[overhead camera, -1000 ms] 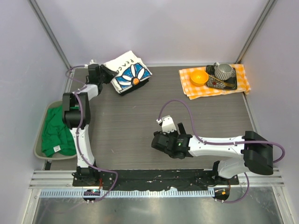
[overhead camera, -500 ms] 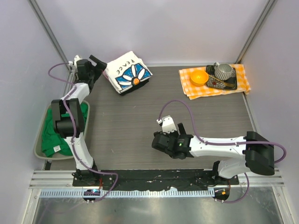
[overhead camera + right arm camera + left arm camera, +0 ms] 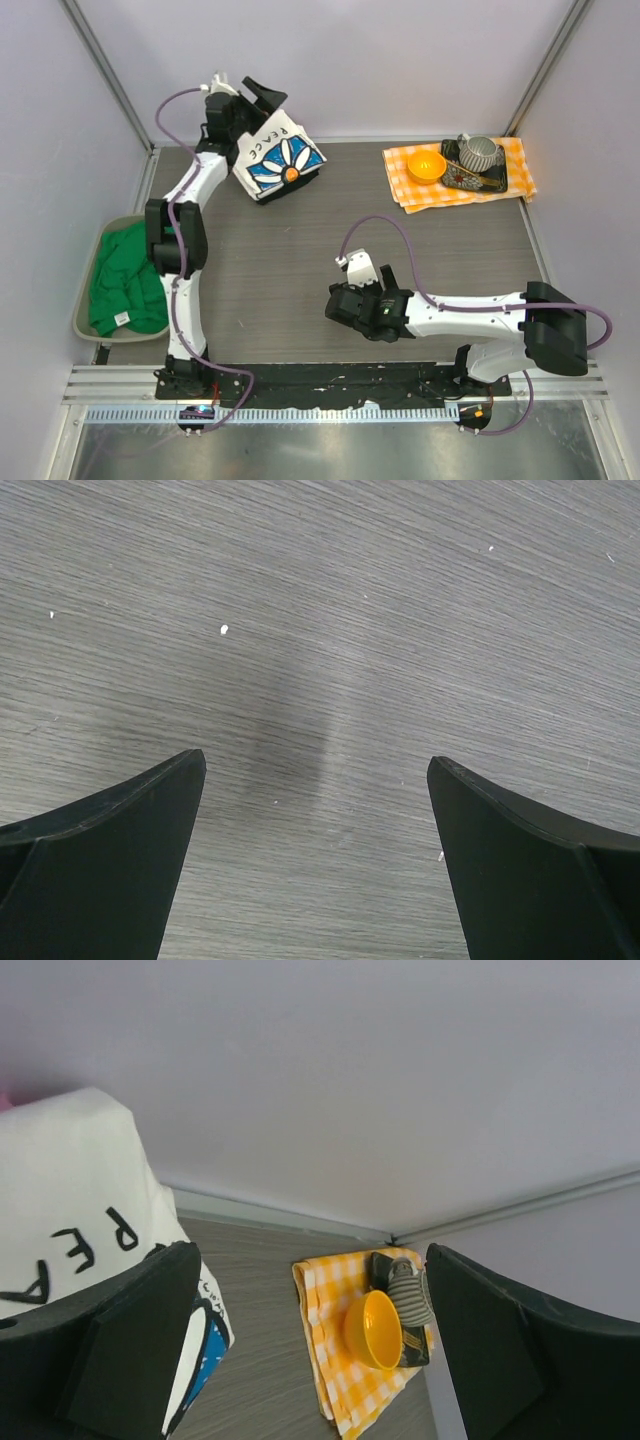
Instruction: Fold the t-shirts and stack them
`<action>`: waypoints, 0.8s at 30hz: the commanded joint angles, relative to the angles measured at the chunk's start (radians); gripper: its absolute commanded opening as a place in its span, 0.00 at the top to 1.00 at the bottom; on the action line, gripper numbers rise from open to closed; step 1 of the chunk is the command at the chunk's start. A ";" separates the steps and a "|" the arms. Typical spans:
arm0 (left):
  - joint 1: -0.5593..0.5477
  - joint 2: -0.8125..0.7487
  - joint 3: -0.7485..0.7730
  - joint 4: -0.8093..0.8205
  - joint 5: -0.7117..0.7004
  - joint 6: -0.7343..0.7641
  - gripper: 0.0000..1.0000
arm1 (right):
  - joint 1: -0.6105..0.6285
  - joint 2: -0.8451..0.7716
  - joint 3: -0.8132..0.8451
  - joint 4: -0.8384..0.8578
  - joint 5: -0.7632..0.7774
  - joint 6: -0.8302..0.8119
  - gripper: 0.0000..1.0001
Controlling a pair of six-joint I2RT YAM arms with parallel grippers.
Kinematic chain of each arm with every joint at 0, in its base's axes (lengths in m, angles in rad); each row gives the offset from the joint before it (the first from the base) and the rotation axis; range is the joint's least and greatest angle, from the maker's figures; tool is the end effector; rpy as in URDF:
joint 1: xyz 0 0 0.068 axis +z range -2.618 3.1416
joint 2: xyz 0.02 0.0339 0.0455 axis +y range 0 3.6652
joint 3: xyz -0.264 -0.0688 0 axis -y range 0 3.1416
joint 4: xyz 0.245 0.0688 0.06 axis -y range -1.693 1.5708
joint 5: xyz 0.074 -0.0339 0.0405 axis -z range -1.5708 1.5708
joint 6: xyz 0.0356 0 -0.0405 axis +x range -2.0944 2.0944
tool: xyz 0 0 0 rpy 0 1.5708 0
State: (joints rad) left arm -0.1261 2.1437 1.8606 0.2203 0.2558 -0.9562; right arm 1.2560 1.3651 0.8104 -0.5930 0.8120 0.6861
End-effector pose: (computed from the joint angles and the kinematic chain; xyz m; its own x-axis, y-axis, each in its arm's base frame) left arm 0.5181 -0.0748 0.3177 -0.3400 -0.7536 -0.5625 0.1637 0.5416 -0.8246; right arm 0.1009 0.2263 0.2041 -0.5745 -0.3564 -0.7369 -0.2560 0.9333 -0.2518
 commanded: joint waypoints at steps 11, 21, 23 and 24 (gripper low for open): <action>-0.056 0.432 0.319 -0.001 0.037 -0.089 0.00 | 0.006 -0.004 0.009 0.024 0.030 0.010 0.00; -0.037 0.587 0.469 -0.303 0.150 -0.026 0.00 | 0.006 -0.031 0.032 0.001 0.023 0.003 0.00; -0.027 0.639 0.532 -0.433 0.215 -0.007 0.00 | 0.006 -0.027 0.036 0.004 0.018 0.003 0.00; -0.026 0.651 0.573 -0.465 0.236 -0.006 0.00 | 0.006 -0.029 0.039 0.004 0.015 0.004 0.00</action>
State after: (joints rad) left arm -0.1703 2.6785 2.3257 0.0700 0.3737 -1.0142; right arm 1.2560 1.3655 0.8013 -0.5961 0.8124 0.6846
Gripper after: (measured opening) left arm 0.995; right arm 0.996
